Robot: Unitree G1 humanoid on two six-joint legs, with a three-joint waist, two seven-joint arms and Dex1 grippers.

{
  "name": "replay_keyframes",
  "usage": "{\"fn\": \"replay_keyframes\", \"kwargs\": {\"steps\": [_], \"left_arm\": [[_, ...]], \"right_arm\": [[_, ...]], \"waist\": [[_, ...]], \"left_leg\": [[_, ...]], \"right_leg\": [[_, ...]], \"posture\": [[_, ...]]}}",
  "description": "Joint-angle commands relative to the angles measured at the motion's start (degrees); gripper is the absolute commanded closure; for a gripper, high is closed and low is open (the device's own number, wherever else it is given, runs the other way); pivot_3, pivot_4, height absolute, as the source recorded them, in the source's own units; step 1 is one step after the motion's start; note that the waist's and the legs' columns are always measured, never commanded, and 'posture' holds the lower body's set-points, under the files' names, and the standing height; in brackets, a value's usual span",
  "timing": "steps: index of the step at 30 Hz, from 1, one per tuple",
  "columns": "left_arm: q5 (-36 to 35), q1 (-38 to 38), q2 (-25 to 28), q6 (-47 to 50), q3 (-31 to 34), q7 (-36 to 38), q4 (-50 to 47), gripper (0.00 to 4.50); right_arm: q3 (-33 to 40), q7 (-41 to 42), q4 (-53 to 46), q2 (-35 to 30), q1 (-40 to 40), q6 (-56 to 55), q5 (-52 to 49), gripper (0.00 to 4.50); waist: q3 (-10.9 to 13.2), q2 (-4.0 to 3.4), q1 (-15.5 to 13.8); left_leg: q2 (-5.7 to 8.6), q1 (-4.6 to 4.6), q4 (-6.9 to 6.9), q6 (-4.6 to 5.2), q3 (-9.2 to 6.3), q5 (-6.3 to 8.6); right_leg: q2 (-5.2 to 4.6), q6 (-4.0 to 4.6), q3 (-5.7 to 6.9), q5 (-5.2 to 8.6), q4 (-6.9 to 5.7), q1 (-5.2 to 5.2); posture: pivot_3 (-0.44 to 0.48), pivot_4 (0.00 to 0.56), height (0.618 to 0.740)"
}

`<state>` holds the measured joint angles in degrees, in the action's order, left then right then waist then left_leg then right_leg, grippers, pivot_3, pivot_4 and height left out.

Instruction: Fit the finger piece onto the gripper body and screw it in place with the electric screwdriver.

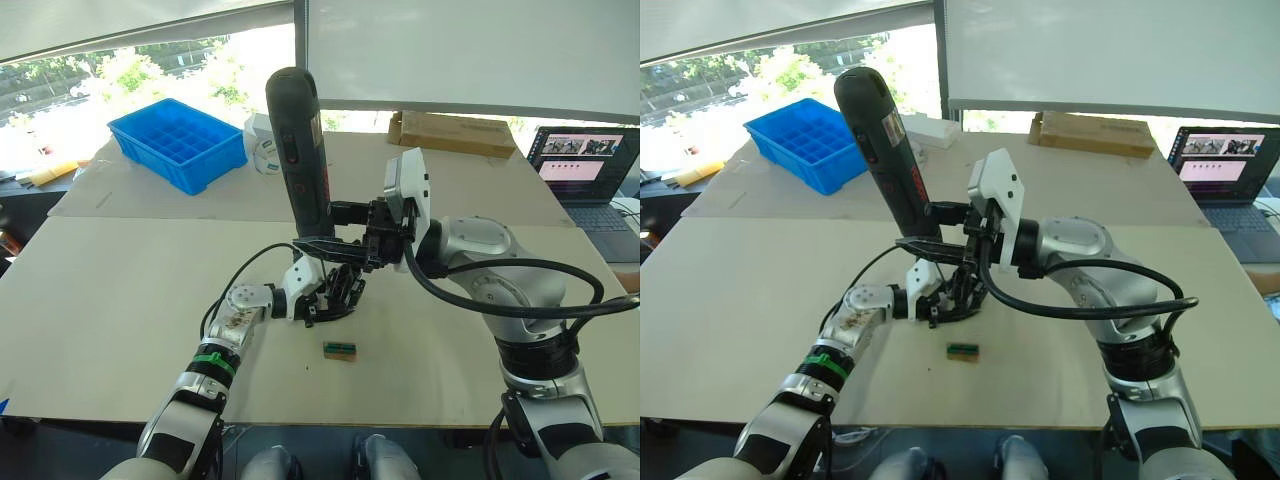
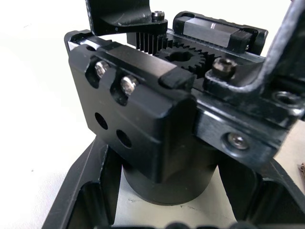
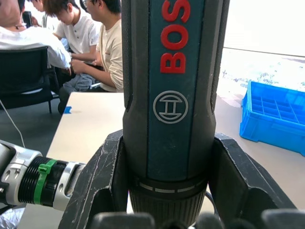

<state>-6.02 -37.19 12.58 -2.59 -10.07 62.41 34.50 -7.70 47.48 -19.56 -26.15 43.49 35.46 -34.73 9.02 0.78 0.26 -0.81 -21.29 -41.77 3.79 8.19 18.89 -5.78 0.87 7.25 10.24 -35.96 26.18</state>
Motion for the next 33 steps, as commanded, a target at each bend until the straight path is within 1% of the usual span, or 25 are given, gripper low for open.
{"fn": "replay_keyframes", "kwargs": {"steps": [1, 17, 33], "left_arm": [[-0.7, 0.2, 0.0, -0.8, 0.3, -0.1, -1.8, 2.16], [-0.8, 0.6, 0.0, -1.0, 0.2, -0.3, -2.3, 2.16], [-0.9, 0.2, -0.3, -1.1, 0.3, -0.5, -1.9, 2.16]], "right_arm": [[1.5, 0.6, -1.4, 0.4, 0.2, -2.4, 0.0, 2.58], [1.4, 2.1, -0.8, 0.7, -0.5, -3.5, 2.0, 2.58], [1.9, 3.1, 0.3, 0.2, 2.0, -3.5, 2.2, 2.58]], "waist": [[0.0, 0.00, 0.0], [0.0, 0.00, 0.1], [0.0, 0.00, 0.1]], "left_leg": [[0.00, 0.00, 0.00, 0.00, 0.00, 0.00], [0.00, 0.00, 0.00, 0.00, 0.00, 0.00], [0.00, 0.00, 0.00, 0.00, 0.00, 0.00]], "right_leg": [[0.00, 0.00, 0.00, 0.00, 0.00, 0.00], [0.00, 0.00, 0.00, 0.00, 0.01, 0.00], [-0.01, 0.00, -0.01, 0.00, 0.01, 0.00]], "posture": [[0.000, 0.150, 0.738], [0.000, 0.150, 0.738], [0.000, 0.150, 0.738]]}}
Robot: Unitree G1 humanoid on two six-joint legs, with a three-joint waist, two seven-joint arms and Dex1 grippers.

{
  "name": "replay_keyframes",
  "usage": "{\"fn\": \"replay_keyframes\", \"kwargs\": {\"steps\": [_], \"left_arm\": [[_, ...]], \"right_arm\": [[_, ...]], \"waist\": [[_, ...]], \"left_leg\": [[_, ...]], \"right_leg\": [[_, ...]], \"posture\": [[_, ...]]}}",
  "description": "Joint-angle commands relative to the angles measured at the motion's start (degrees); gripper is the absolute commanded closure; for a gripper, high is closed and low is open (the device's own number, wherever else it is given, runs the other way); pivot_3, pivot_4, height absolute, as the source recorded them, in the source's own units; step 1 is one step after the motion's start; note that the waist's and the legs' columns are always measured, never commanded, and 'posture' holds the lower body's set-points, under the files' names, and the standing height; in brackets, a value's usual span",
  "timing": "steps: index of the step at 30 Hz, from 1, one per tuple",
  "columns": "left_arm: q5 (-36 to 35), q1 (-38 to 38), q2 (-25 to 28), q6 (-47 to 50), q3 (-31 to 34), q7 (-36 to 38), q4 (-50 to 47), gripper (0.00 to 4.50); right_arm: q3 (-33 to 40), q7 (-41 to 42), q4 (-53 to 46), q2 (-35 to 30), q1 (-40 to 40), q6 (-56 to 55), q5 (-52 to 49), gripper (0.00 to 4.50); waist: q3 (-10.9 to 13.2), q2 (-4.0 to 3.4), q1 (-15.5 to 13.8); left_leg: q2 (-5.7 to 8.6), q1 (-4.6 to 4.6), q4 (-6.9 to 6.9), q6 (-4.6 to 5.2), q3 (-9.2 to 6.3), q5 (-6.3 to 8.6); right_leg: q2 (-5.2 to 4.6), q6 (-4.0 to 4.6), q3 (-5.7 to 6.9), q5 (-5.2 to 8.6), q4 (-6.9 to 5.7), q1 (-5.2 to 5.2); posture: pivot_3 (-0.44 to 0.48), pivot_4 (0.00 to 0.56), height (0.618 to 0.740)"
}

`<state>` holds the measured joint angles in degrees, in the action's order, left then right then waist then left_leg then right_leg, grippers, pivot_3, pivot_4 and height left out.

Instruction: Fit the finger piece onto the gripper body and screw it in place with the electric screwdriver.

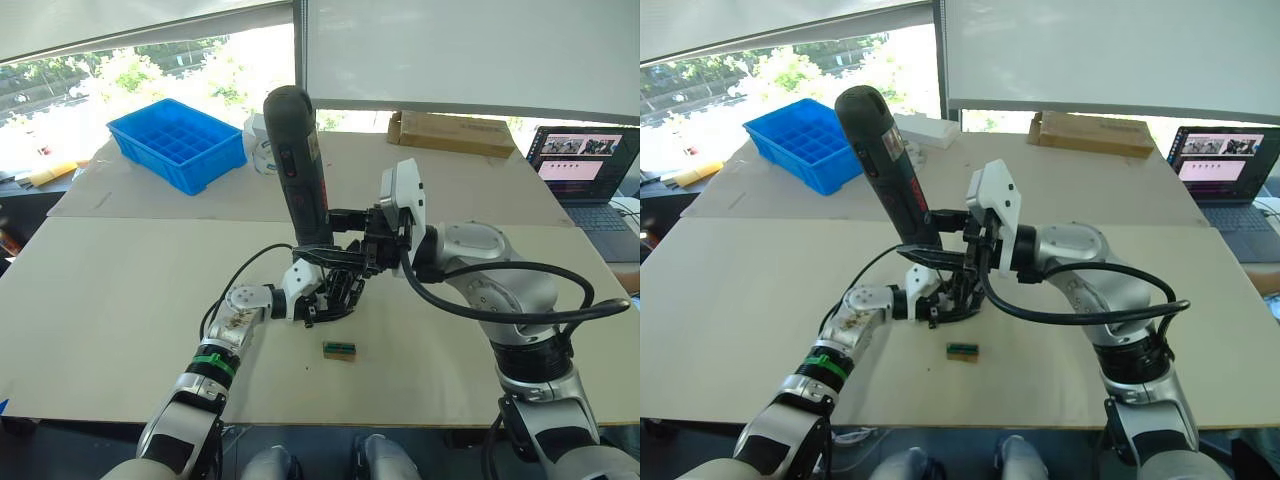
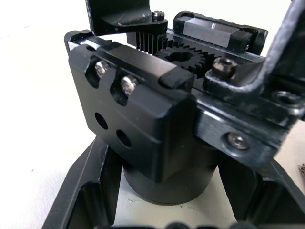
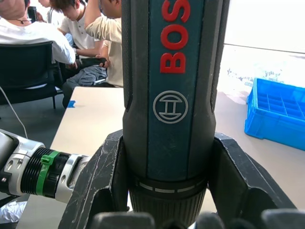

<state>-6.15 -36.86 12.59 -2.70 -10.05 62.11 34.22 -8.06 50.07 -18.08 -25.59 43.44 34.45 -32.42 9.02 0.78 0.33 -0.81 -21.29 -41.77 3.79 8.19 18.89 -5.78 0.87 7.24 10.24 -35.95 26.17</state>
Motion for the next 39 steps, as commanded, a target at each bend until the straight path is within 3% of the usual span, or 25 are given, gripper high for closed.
{"fn": "replay_keyframes", "kwargs": {"steps": [1, 39], "left_arm": [[-0.8, -0.1, -0.3, -1.1, 0.2, -0.2, -1.7, 2.16], [-1.1, -0.3, -0.3, -0.8, 0.4, -0.2, -1.8, 2.16]], "right_arm": [[2.3, 0.6, -1.1, -0.4, 2.1, -2.5, 0.0, 2.58], [1.4, 1.8, -0.7, 0.0, 0.4, -3.3, 1.8, 2.58]], "waist": [[0.0, 0.00, 0.0], [0.0, 0.00, 0.0]], "left_leg": [[0.00, 0.00, 0.00, 0.00, 0.00, 0.00], [0.00, 0.00, 0.00, 0.00, 0.00, 0.00]], "right_leg": [[0.00, 0.00, 0.01, 0.00, 0.00, 0.00], [-0.01, 0.00, 0.00, 0.00, 0.01, 0.00]], "posture": [[0.000, 0.150, 0.738], [0.000, 0.150, 0.738]]}}
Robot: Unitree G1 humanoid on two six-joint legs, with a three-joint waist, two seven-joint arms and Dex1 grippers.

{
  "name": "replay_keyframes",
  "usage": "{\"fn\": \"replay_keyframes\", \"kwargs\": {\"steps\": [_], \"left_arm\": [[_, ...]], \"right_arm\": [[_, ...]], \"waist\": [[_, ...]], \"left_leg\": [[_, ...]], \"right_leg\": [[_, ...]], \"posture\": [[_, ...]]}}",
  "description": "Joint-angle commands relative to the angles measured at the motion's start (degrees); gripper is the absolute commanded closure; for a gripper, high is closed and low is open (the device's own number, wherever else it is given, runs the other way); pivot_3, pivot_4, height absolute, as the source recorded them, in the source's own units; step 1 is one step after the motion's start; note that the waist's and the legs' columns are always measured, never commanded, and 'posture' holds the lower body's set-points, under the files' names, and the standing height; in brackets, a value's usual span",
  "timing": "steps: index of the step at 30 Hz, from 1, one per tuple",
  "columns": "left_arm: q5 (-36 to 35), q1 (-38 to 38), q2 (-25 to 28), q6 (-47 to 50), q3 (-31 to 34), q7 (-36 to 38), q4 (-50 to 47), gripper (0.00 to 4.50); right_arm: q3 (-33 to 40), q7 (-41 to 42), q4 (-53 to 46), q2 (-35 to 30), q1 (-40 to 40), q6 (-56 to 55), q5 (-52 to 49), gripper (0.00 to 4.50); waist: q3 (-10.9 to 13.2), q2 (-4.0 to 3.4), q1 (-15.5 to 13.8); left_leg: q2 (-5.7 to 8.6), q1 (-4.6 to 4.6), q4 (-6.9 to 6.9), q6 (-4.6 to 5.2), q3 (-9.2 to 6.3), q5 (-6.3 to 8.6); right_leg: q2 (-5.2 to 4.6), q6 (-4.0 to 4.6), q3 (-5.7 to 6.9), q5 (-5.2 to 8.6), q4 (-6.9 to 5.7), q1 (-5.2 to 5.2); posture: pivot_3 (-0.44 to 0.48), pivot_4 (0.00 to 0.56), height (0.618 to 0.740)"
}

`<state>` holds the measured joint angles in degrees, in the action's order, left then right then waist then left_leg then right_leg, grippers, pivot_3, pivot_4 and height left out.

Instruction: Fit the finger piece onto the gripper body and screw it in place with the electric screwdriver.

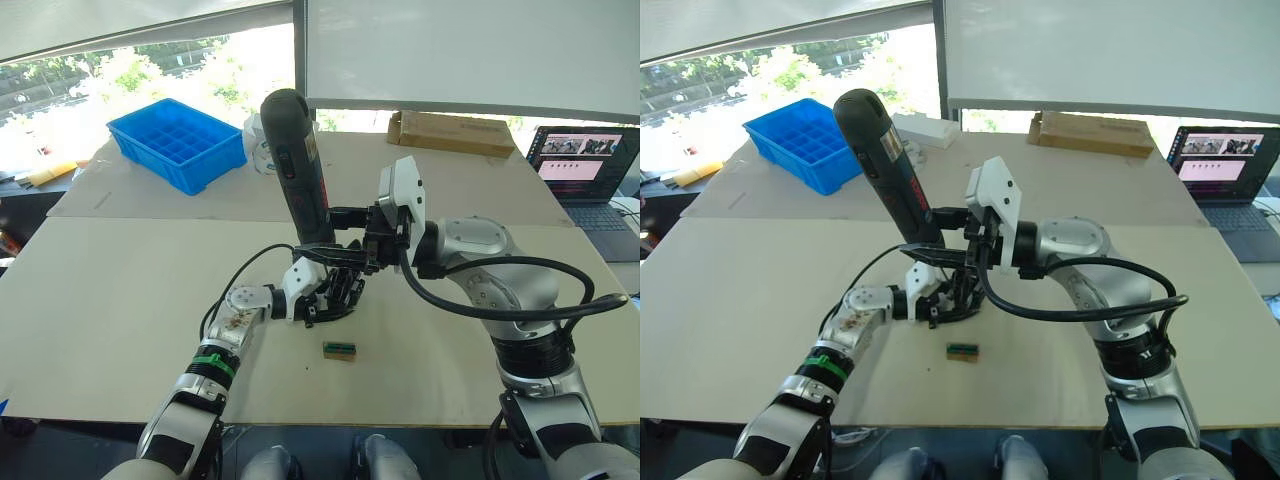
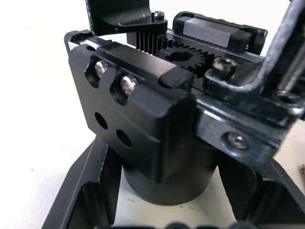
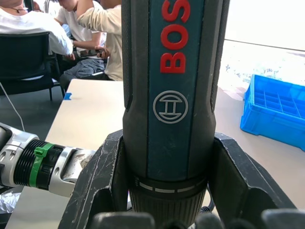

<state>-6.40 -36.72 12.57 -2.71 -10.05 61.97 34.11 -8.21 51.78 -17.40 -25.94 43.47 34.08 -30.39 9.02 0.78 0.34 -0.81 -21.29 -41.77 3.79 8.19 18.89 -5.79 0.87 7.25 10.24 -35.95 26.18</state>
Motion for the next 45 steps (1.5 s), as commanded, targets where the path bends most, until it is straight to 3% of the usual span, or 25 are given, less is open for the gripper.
{"fn": "replay_keyframes", "kwargs": {"steps": [1, 24, 35, 45], "left_arm": [[-0.9, -0.5, -0.3, -0.8, 0.4, -0.1, -1.7, 2.16], [-1.0, -0.7, -0.3, -0.5, 0.5, -0.4, -2.1, 2.16], [-0.9, -1.2, 0.0, -1.0, 0.6, -0.2, -1.2, 2.16], [-0.6, -2.3, -0.1, -1.5, 0.6, -0.2, -0.1, 2.16]], "right_arm": [[1.5, 0.1, -1.3, 0.4, 0.3, -2.9, -0.2, 2.58], [0.8, 0.0, 1.8, 1.8, -3.2, -6.9, 3.0, 2.58], [2.3, -5.2, 1.9, 2.8, -6.9, -0.5, -0.4, 2.58], [-1.5, -3.9, 5.9, 1.7, -9.0, -3.8, 3.6, 2.58]], "waist": [[0.0, 0.00, 0.0], [0.0, 0.00, 0.0], [0.0, -0.01, 0.1], [0.0, -0.03, 0.2]], "left_leg": [[0.00, 0.00, 0.00, 0.00, 0.00, 0.00], [0.00, 0.00, 0.00, 0.00, 0.01, 0.00], [0.00, 0.03, 0.00, 0.00, 0.01, 0.00], [0.00, 0.15, 0.00, -0.01, 0.03, 0.00]], "right_leg": [[0.00, 0.00, 0.00, 0.00, 0.00, 0.00], [0.00, 0.00, -0.01, 0.00, 0.01, 0.00], [-0.01, 0.00, -0.02, 0.00, 0.02, -0.02], [-0.02, 0.00, -0.06, 0.00, 0.08, -0.10]], "posture": [[0.000, 0.150, 0.738], [0.000, 0.150, 0.738], [0.000, 0.150, 0.738], [0.000, 0.150, 0.738]]}}
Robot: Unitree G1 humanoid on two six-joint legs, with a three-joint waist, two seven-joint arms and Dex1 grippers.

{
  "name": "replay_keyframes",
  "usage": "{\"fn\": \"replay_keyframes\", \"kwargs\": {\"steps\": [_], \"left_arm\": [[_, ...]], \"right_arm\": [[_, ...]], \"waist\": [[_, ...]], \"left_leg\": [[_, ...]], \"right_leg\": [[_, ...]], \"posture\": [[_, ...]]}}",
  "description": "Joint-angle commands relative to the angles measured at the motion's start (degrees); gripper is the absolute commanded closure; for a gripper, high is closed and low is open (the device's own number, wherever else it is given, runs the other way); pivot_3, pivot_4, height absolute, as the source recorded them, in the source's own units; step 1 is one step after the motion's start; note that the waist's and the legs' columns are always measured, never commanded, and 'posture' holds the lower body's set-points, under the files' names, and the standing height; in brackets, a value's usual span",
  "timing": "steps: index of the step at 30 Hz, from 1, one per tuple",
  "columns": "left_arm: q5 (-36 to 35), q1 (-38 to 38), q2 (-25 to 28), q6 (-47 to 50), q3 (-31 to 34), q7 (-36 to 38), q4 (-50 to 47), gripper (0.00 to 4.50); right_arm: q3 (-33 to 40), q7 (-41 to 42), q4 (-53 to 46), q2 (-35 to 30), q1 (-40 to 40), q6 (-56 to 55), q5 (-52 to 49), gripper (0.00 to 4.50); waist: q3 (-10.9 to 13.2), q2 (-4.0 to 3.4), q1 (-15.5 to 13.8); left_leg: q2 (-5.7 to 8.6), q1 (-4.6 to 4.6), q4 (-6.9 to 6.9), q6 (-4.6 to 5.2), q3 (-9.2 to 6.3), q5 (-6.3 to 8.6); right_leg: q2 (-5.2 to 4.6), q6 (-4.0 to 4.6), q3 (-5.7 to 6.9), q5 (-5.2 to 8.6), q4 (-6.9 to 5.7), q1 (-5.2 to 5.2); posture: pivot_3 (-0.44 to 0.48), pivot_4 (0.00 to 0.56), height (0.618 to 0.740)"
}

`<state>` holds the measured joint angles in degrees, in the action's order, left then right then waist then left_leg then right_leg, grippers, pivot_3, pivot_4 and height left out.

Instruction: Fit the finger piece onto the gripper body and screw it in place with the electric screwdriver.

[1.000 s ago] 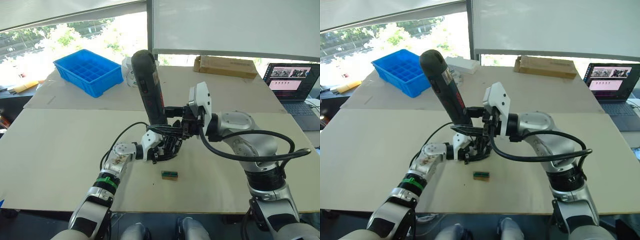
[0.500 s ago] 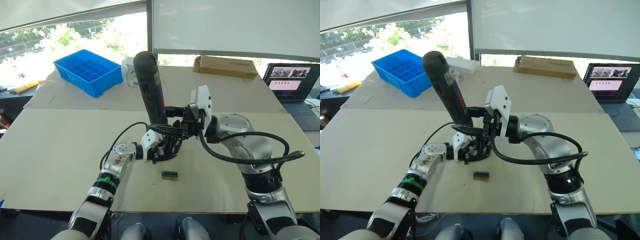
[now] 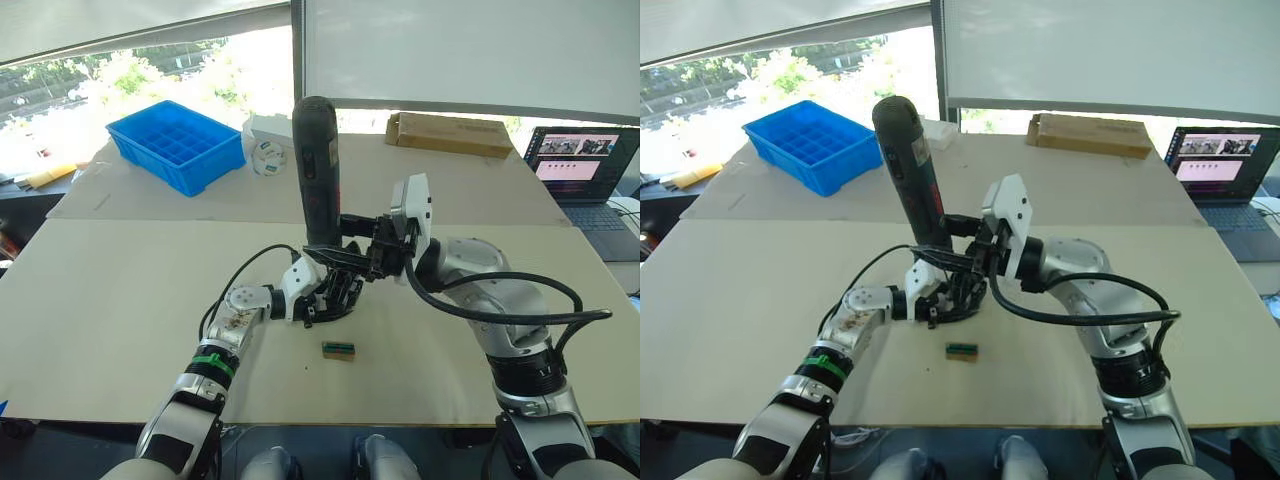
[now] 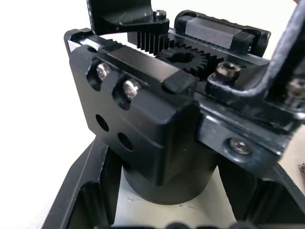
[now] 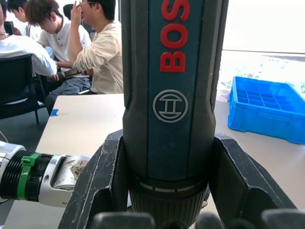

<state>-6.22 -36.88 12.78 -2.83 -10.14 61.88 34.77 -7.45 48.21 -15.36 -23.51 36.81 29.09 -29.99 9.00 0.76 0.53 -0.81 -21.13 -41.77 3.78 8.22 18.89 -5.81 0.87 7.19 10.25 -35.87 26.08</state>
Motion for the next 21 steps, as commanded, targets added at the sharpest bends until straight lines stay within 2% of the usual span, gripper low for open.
{"fn": "replay_keyframes", "kwargs": {"steps": [1, 21], "left_arm": [[-0.8, -2.1, -0.3, -1.4, 0.7, 0.0, -0.7, 2.16], [-0.7, -2.3, -0.1, -1.2, 0.8, 0.1, -0.8, 2.16]], "right_arm": [[-2.5, -0.5, 4.2, -0.7, -2.5, 1.2, 3.4, 2.58], [-3.5, -1.4, 7.2, -0.3, -4.4, -1.3, 4.3, 2.58]], "waist": [[0.0, -0.01, 0.0], [-0.2, -0.03, 0.1]], "left_leg": [[0.00, 0.02, 0.00, 0.00, 0.01, 0.00], [0.01, 0.08, 0.00, 0.00, 0.01, 0.00]], "right_leg": [[-0.01, 0.00, -0.01, 0.00, 0.00, -0.01], [-0.06, 0.01, -0.03, 0.00, -0.02, -0.05]], "posture": [[0.000, 0.150, 0.738], [0.000, 0.150, 0.738]]}}
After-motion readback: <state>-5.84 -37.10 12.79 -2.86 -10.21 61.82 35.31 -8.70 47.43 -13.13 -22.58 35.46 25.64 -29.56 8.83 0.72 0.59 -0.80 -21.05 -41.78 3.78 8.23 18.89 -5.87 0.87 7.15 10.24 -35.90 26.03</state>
